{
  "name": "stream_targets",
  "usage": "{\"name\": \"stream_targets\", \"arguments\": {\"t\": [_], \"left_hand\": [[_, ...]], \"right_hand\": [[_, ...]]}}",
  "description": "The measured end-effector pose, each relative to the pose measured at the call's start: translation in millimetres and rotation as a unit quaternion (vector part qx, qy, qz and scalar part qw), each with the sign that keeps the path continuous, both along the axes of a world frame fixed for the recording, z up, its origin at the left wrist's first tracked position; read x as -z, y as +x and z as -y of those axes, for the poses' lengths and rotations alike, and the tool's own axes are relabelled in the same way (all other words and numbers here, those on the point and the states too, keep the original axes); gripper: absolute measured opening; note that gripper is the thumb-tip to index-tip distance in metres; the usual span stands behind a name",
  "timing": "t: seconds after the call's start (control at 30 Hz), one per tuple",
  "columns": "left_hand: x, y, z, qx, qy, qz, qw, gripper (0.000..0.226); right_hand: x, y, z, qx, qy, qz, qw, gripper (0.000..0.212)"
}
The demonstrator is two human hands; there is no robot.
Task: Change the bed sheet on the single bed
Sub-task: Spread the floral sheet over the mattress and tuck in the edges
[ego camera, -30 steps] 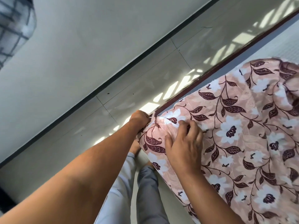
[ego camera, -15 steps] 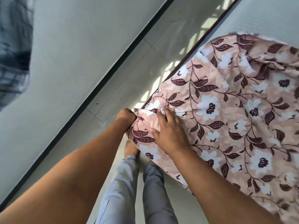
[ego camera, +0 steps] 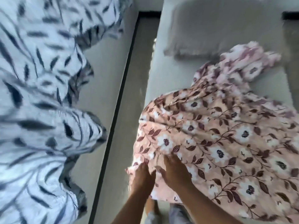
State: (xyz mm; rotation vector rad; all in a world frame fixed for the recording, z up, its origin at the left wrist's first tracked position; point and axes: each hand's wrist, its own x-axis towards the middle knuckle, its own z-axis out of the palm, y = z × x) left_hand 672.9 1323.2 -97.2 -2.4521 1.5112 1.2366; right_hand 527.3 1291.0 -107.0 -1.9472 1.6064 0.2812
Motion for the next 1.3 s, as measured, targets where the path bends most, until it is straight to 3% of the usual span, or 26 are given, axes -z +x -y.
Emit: {"name": "stream_targets", "arguments": {"t": [0.1,0.2,0.47,0.57,0.63,0.8,1.03,1.3], "left_hand": [[-41,-27,22,0.136,-0.029,0.01,0.99,0.063],[-75,-47,49,0.282,-0.051,0.045,0.957,0.072],[-94,-27,125,0.507,-0.073,0.093,0.854,0.087],[-93,-1,149,0.554,-0.077,0.078,0.826,0.089],[-92,19,167,0.559,-0.067,0.052,0.825,0.089],[-108,57,210,0.563,-0.048,0.058,0.823,0.085],[-134,46,227,0.565,-0.043,0.06,0.822,0.076],[-142,-3,233,0.675,-0.103,0.073,0.727,0.08]], "right_hand": [[-40,-27,-2,0.085,-0.013,-0.017,0.996,0.068],[-73,-49,0,0.114,-0.005,-0.043,0.993,0.069],[-98,-36,21,0.211,-0.031,-0.082,0.974,0.068],[-116,-6,31,0.286,-0.021,-0.065,0.956,0.068],[-131,20,35,0.329,-0.016,-0.072,0.941,0.067],[-160,74,37,0.364,-0.006,-0.054,0.93,0.069],[-186,84,37,0.385,-0.054,-0.045,0.92,0.07],[-180,68,40,0.487,-0.051,-0.038,0.871,0.071]]}}
